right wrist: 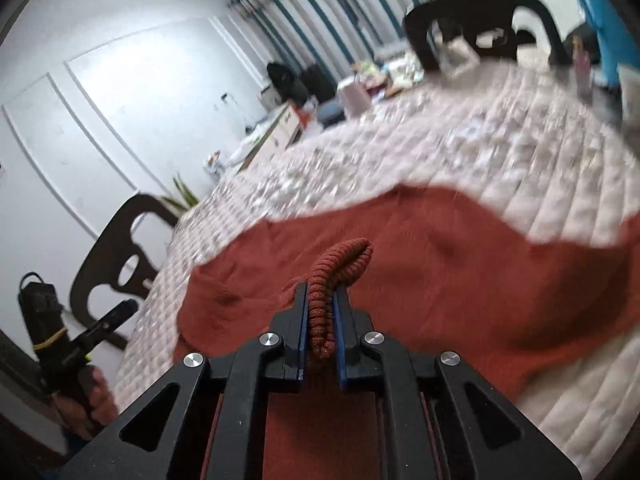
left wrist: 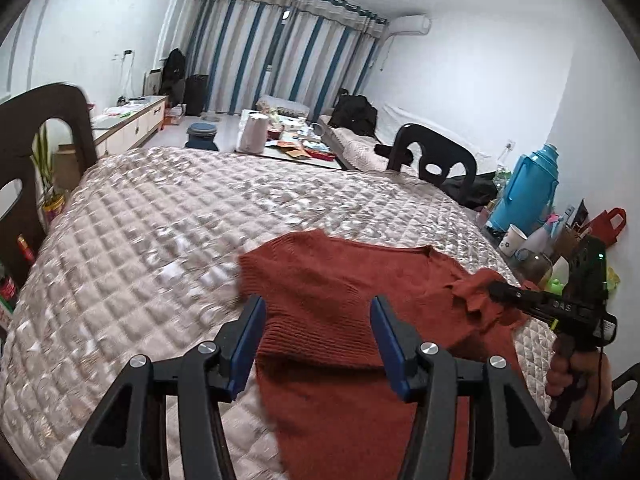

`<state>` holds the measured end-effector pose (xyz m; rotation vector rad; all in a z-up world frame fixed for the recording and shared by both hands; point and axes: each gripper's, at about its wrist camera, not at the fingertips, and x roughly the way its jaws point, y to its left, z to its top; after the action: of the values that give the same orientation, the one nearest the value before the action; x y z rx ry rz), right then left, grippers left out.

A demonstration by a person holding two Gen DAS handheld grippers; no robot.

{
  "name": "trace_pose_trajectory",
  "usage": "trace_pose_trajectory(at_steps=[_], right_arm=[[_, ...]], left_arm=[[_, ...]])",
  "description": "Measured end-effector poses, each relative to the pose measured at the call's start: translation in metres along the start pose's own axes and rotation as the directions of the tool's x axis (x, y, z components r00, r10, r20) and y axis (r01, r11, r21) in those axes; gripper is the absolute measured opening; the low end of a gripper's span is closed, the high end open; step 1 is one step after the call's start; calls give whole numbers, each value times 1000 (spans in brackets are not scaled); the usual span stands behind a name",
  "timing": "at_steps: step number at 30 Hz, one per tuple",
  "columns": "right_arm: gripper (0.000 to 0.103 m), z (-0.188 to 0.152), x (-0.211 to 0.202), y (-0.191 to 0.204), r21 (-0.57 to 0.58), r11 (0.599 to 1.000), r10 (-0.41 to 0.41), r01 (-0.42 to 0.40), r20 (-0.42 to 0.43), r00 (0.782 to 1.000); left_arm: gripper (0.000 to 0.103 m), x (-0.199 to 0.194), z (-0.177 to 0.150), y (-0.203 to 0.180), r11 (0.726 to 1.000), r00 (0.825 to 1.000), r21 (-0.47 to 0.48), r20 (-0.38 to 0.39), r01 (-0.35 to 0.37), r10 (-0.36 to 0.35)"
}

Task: Fold small clothes
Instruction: 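Fold the held sleeve across the sweater body with the left gripper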

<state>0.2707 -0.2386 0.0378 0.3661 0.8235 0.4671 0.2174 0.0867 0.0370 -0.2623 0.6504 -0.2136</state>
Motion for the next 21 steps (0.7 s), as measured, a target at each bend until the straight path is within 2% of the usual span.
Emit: trace_pose_trajectory(at_steps=[2,5,7,8,10,12,14,18,19,21], right_arm=[[11,0,7,-14,19,1000,-20,20,-17,1000],[11,-13,29,-42,61,995,-77,84,-100,992],[11,-16,27,-56,113,993,-22,33,-96,995],[11,-15,25,-59,126,992,-16,27,-90,996],[11,-11,15,-52,88,995,-35,41,-62,997],[11,-3,8,-41,52,999,2,-1,-28,1000],[11,1,4,-37,36,999,7,-7,-5,1000],[12,-10,24,-57,74,994,-70,79,-119,990],[15,-14,18,-59,81,995,-52,60,-96,994],[17,-20,5,-59,75,993,-88,94,-84,993]], left_arm=[[57,11,-1,-7,1000,1000,15,-17,13,-13],[57,39,-6,-19,998,996,50,-85,32,-28],[56,57,-12,-22,997,991,67,-135,27,-17],[53,67,-16,-22,997,986,71,-166,6,5],[39,80,-22,-18,998,978,63,-209,-9,22],[36,80,-25,-13,999,979,47,-205,-10,19],[36,77,-25,-11,1000,979,30,-202,-8,14],[36,72,-29,-12,998,977,58,-210,-19,31],[36,69,-29,-12,998,978,60,-208,-18,30],[36,62,-27,-13,998,981,65,-192,-13,25]])
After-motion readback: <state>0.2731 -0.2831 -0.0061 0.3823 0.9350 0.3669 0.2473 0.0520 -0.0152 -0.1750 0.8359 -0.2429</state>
